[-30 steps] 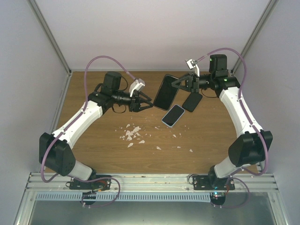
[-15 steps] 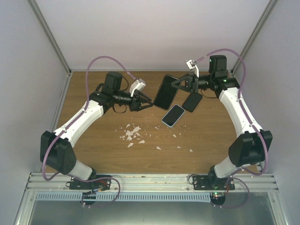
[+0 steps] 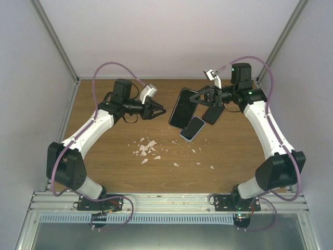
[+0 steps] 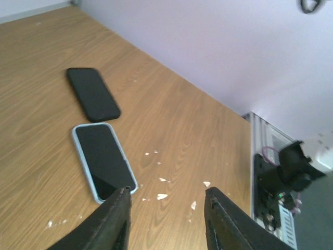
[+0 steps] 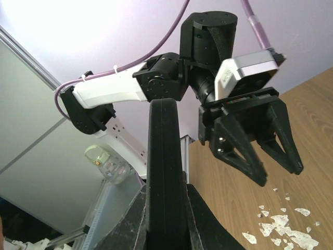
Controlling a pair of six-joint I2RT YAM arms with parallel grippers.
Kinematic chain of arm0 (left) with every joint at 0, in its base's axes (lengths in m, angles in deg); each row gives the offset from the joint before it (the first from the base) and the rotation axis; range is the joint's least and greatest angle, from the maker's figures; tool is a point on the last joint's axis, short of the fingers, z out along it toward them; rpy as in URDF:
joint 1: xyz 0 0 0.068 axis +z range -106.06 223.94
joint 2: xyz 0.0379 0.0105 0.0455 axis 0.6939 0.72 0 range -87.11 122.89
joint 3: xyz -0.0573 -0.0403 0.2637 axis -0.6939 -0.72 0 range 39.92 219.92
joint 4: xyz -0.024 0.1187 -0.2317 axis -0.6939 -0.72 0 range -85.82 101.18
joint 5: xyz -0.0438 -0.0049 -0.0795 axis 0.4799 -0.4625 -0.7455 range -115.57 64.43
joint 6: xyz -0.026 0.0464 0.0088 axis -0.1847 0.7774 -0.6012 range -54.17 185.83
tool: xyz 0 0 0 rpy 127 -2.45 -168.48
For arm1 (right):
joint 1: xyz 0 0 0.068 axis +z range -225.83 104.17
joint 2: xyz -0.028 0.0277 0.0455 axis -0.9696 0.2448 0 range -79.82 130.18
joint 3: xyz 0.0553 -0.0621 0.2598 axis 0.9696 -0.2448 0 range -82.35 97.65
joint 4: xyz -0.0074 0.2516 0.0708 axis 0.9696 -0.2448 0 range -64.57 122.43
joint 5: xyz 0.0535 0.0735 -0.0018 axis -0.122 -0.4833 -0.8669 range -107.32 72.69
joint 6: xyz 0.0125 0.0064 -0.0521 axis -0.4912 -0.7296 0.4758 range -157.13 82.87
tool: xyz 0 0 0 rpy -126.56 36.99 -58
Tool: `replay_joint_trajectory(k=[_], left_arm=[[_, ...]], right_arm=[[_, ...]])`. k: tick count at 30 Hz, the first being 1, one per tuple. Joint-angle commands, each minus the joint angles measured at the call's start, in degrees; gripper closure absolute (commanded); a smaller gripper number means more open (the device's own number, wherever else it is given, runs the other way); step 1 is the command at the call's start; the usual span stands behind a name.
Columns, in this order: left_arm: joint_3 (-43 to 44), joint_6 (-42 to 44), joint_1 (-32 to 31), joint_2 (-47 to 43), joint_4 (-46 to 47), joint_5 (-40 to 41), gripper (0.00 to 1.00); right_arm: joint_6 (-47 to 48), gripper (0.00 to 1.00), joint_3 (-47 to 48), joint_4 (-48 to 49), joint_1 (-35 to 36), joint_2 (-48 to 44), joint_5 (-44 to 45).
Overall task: Take the phone out of the phone case
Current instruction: Remove the phone case from the phone.
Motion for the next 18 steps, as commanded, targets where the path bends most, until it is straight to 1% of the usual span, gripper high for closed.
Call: replay_joint_trajectory(k=[1,4,7,9,13,18], left_arm=[[-1.6,1.1,1.0,-3.5,4.6,-13.8,0.55],[-3.7,1.8,1.0,-7.3,6.6,-20.1,0.47],[-5.2,0.5,0.6,-10.0,8.7,-21.3,0.43],[-4.8,0.4,-0.1,-9.9,8.0,-20.9,0.43],[-4.0,0.1,-2.5,-9.4,8.2,-17.0,0.44],[-2.7,-1.4,-3.9,-7.6,9.0,-15.7,0.45]], right_arm=[[-1.3,1.0,1.1,0.4,-1.0,-0.6,-12.7],[-1.3,1.0,2.4,0.3,-1.8,0.2,-11.8],[-1.2,1.0,3.1,0.2,-1.8,0.8,-11.4],[-1.0,0.99,3.3,0.1,-1.9,1.2,-11.5],[-0.7,1.0,3.4,-0.2,-1.7,0.9,-11.5],[-0.9,1.0,2.7,0.0,-1.6,-0.1,-11.7]])
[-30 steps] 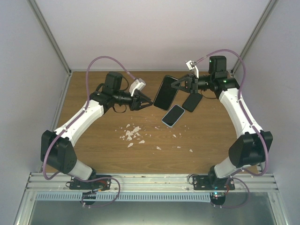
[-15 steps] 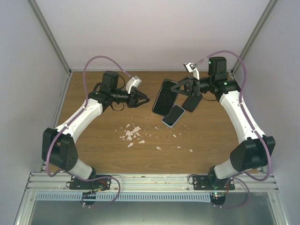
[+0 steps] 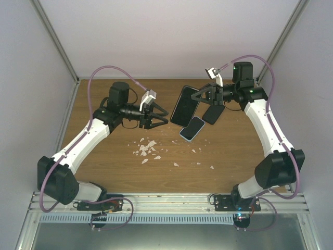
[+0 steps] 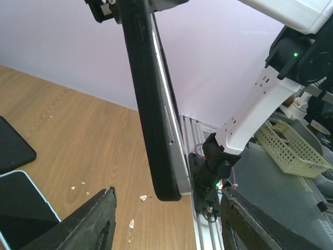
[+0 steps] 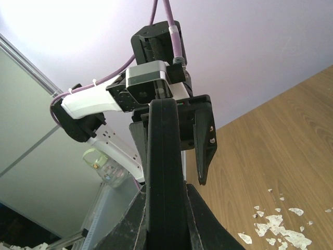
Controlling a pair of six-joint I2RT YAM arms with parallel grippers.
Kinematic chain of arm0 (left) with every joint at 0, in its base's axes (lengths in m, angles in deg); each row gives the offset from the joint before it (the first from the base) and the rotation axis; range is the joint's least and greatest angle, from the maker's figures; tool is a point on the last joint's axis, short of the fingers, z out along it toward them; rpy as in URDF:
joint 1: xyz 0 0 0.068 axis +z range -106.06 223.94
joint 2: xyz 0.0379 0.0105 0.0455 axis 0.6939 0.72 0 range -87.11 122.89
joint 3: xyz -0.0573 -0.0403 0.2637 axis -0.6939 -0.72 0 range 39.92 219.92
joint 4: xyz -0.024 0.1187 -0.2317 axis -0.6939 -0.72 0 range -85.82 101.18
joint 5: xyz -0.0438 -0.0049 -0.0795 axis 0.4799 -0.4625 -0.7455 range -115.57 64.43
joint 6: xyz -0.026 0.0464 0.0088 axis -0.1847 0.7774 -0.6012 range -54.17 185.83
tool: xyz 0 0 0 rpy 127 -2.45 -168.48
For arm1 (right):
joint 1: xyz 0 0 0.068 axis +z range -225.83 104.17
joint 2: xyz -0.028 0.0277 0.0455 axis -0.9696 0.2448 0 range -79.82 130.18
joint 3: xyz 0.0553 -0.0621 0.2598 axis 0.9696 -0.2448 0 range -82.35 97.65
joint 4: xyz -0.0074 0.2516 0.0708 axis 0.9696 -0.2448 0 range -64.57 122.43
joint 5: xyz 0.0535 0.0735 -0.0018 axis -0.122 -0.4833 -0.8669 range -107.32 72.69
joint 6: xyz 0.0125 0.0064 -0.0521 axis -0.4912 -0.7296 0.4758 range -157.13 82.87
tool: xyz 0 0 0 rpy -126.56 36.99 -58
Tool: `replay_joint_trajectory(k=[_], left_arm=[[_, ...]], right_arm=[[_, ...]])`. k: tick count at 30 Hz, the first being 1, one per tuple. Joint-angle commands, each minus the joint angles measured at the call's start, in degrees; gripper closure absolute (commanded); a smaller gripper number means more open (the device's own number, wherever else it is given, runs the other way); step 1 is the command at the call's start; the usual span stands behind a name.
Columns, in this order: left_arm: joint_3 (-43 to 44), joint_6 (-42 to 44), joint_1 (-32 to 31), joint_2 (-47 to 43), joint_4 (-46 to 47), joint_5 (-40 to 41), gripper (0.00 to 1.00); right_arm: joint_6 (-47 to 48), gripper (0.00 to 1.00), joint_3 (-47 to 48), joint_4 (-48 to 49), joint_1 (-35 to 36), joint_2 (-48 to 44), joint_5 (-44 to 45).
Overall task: Take the phone out of the phone case
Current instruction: Remove the phone case from the phone.
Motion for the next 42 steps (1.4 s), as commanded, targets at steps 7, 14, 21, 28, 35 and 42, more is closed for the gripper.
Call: replay_joint_trajectory(k=[7,14,21,28,35,42], left_arm=[[2.6,-1.6,-2.0,2.7,3.5,4.9,0.5],[2.5,-1.7,-2.5,3.9,3.4,10.1,0.55],[1.0,-3.4,-1.5,4.9,3.9,11.1,0.58],[-2.1,-8.5,0.4,3.5,11.5,-2.3,0.55],[-2.0,-8.4,0.4,4.1,11.1,-1.3,0.55],[-3.3,-10.0,0.7,4.2,13.7,-5.9,0.53]], right_arm=[[-0.3,1.0,1.2,0.1,0.4,-1.8,-12.1],[0.0,1.0,1.2,-0.1,0.8,-2.1,-12.9],[-0.3,1.0,0.8,-0.5,1.4,-2.7,-14.9],[-1.0,1.0,-0.3,0.4,1.7,-3.5,-14.8],[-1.2,1.0,-0.2,0.3,2.4,-3.9,-14.8],[-1.8,0.99,-0.7,0.9,2.5,-4.4,-14.8]])
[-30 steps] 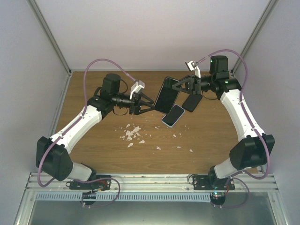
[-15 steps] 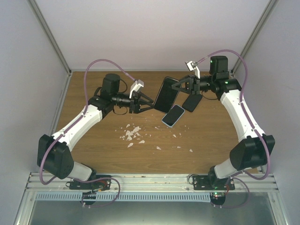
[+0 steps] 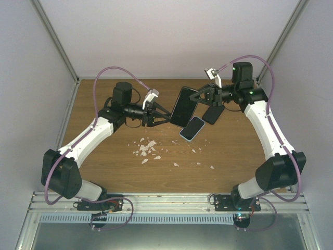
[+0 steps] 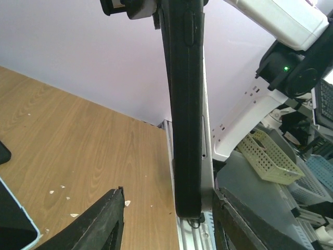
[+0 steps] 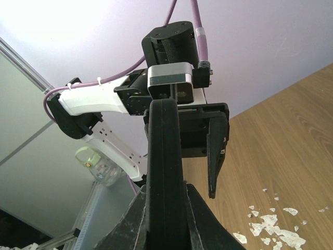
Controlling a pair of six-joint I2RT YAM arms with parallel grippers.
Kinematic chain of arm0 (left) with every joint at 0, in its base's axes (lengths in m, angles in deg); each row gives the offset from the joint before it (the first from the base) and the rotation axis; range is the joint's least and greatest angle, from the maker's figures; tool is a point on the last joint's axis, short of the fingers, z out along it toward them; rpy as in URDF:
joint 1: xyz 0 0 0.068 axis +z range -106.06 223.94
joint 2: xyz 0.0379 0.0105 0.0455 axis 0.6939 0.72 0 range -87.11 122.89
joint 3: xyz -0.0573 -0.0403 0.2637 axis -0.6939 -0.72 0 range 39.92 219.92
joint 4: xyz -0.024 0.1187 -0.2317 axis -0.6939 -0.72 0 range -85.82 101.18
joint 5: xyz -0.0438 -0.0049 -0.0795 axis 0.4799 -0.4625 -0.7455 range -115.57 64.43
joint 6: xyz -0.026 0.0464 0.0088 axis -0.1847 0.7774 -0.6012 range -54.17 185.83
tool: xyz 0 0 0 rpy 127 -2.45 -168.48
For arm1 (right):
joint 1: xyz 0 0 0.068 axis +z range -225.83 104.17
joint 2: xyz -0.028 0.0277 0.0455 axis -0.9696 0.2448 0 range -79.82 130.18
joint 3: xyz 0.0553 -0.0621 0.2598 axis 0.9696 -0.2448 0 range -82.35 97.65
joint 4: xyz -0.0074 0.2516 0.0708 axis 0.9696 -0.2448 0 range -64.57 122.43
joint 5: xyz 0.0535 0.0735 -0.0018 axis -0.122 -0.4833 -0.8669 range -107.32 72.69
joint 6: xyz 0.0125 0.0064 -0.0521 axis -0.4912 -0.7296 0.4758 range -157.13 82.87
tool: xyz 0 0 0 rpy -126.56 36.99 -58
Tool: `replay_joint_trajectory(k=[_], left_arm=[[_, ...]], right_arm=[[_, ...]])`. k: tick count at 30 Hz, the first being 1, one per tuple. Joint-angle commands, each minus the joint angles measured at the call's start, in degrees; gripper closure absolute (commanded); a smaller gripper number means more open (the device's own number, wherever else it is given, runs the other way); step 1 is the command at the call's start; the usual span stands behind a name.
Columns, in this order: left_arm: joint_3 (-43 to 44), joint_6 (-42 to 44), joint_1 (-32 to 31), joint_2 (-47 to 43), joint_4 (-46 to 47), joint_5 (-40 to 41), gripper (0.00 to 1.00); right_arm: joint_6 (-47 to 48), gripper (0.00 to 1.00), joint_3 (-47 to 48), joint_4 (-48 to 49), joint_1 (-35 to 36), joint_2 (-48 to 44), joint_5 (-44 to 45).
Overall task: Take the phone out of the phone case
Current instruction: Remove the phone case from the phone.
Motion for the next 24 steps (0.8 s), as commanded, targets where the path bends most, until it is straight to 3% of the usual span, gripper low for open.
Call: replay_joint_trajectory(k=[1,14,24], left_arm=[[-1.8,-2.3,0.6,0.5,4.9,-3.4,0.53],[-1.9,-2.2,0.6,0.9,5.6,-0.4,0.52],[-0.1,0.2,0.5,2.8,-0.6,12.0,0.59]], right_arm=[[-1.9,0.99,-0.3,0.8,0.9,-2.7,-17.4],[-2.0,0.99,-0.2,0.9,1.1,-2.9,-17.4],[-1.9,1.0,-0.6,0.8,2.8,-3.2,-17.4]])
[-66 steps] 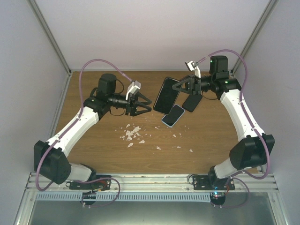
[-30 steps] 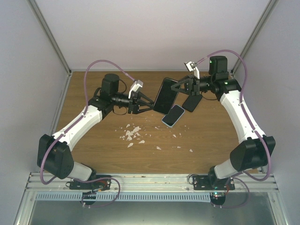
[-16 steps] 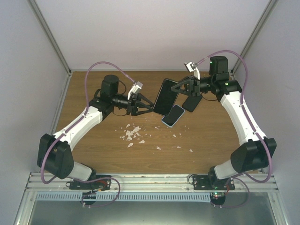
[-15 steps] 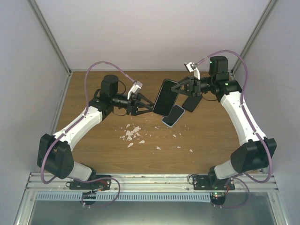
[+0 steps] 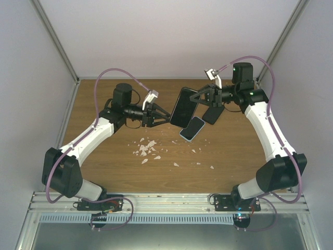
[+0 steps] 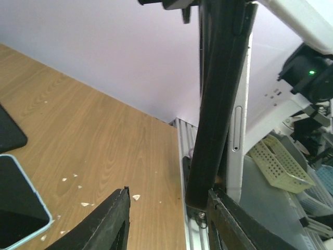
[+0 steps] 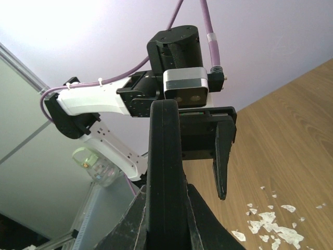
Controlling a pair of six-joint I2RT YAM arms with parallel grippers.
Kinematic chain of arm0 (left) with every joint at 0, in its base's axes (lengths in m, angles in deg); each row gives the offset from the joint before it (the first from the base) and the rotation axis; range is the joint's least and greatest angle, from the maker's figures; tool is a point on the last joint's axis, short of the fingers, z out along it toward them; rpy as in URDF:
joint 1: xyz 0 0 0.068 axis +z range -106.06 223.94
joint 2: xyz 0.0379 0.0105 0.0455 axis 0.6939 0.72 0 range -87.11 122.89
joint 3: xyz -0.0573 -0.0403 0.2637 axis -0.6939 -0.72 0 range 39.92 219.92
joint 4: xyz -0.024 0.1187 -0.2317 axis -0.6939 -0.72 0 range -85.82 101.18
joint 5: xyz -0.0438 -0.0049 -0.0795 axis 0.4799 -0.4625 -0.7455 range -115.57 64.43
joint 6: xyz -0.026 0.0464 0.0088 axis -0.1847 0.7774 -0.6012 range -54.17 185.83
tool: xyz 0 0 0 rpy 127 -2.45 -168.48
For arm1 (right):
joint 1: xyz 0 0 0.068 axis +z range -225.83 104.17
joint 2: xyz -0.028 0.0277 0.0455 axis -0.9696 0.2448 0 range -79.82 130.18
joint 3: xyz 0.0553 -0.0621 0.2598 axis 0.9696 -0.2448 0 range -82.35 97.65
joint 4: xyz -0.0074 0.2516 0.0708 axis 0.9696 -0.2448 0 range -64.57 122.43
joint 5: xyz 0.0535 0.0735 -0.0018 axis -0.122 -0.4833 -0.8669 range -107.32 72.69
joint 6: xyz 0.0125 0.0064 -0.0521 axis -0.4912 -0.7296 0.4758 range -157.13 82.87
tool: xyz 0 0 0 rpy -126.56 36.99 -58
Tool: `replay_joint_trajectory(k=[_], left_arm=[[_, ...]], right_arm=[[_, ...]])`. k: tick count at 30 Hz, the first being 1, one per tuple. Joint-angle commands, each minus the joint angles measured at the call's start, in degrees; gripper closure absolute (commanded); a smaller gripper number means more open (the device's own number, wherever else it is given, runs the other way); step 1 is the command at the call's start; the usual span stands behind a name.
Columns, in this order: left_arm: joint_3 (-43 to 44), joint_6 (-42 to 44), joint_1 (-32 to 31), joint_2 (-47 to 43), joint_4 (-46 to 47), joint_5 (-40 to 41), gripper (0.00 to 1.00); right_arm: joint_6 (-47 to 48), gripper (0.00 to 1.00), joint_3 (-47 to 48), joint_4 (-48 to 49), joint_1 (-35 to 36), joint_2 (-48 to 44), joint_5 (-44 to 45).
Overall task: Take the phone out of the phone case
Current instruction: Remove the phone case from the phone.
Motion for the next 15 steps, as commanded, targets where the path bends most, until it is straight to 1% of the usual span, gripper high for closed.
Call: replay_joint_trajectory(k=[1,3,6,13,15], left_arm=[[1.5,1.7,0.2,2.3,-1.8,11.1,0.6],[1.9,1.7,0.1,2.6,-2.2,12.4,0.6],[2.6,0.9,-0.2,3.2,-1.4,11.5,0.6],[6.1,-1.0,-3.1,4.4,1.3,6.0,0.61],[6.9,-3.3,-3.3,4.6,3.0,4.4,0.63]], right_arm=[[-1.1,0.99,-0.1,0.3,2.7,-2.6,-18.1],[-1.2,1.0,-0.5,0.4,3.1,-2.7,-18.1],[-1.3,1.0,-1.2,0.5,4.0,-2.8,-18.1],[-1.3,1.0,-2.3,0.8,5.8,-1.5,-18.0],[-1.3,1.0,-2.7,0.8,5.8,-1.0,-18.0]])
